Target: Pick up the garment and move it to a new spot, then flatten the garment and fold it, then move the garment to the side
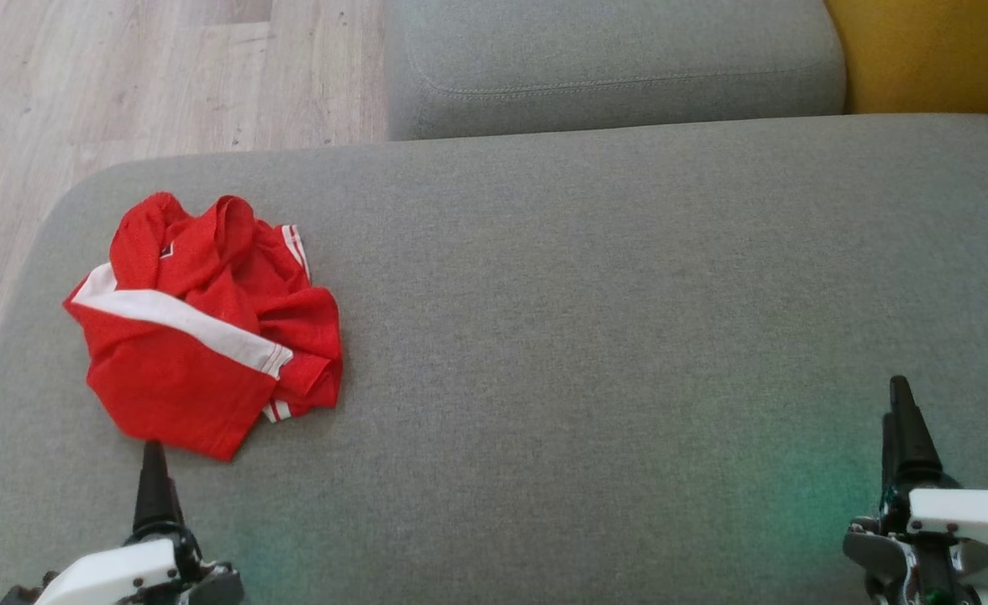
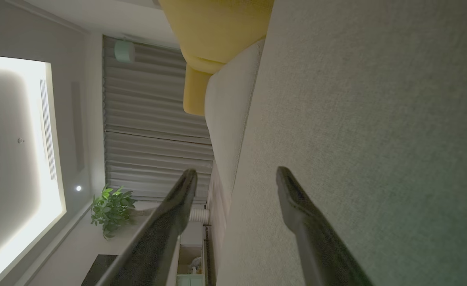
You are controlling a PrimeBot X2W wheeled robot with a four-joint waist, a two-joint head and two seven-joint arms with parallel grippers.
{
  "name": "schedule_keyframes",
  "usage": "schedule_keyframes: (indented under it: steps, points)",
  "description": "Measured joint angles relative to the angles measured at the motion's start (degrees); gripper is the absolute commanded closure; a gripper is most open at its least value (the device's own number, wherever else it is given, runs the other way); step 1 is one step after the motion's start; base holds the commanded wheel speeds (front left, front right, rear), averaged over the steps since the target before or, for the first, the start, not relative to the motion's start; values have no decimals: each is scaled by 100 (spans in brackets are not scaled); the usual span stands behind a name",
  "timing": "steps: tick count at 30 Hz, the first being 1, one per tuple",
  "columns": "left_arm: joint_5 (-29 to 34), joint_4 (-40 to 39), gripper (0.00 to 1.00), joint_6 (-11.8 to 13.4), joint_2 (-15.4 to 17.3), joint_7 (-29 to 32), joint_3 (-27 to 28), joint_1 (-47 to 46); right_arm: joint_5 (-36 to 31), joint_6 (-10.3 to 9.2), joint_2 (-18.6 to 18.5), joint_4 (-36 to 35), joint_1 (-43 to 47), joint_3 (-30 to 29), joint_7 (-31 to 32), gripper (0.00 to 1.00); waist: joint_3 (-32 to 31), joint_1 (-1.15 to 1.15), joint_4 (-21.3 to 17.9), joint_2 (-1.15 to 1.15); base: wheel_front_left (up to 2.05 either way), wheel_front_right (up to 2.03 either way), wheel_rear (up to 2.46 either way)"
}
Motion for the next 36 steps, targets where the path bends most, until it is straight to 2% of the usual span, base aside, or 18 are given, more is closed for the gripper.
schedule_keyframes:
  steps: [9,15,25,32,36]
  points:
    - [548,-160,0,9,-3,-154,185,-1,-768,0,0,-242,-1,30,-142,0,-8,0,-7,0,0,0,0]
    - [1257,-498,0,191,-4,-257,149,-1,-1460,0,0,-414,-2,59,-252,0,-1,0,-17,0,0,0,0]
    - [2708,-1100,0,610,-2,-407,-314,-2,-2774,0,0,-757,-2,258,-405,0,28,0,-13,0,0,0,0]
    - [3615,-1273,0,721,0,-515,-658,-4,-3642,0,-1,-940,-2,463,-516,0,49,0,-24,0,0,0,0]
    - [4033,-1303,0,864,1,-602,-808,-4,-4047,0,-1,-1039,-2,577,-591,0,62,0,-34,0,0,0,0]
